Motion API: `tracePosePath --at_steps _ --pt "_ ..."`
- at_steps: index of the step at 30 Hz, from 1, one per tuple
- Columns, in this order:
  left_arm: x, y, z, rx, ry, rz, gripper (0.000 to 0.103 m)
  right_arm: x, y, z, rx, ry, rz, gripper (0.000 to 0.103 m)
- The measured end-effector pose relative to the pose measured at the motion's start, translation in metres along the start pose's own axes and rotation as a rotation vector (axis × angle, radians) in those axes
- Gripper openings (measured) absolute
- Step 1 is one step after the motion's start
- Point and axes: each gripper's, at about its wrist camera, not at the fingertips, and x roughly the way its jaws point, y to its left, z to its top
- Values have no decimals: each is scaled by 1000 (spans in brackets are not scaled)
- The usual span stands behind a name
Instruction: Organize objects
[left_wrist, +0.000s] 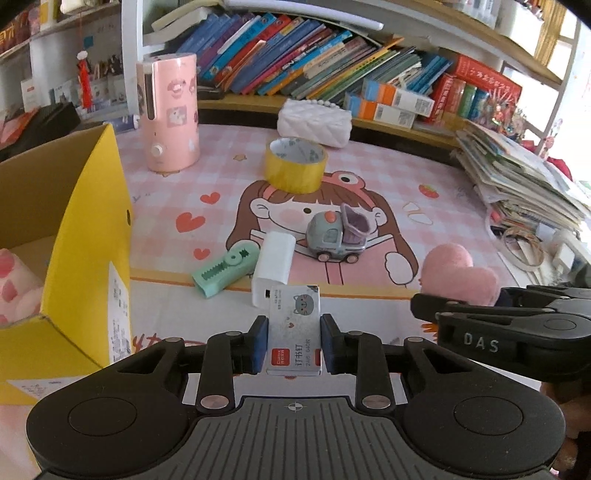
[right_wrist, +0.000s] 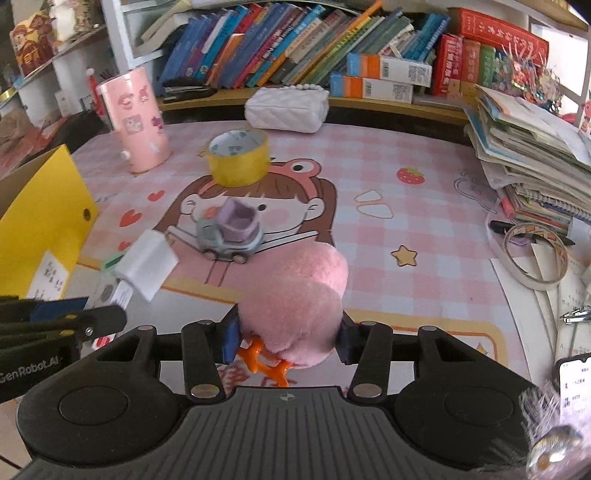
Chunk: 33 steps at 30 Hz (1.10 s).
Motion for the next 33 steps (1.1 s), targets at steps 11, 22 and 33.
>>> tracePosePath --at_steps 11,22,33 --pt "-27 24 -25 -1 0 -38 28 -24 33 -20 -11 -5 -35 46" --pt "-70 65 -55 -17 -33 -54 28 -56 84 -48 -17 -13 -59 46" --pt "-113 113 -84 -48 -55 -22 28 -78 146 -74 -60 -16 -19 46"
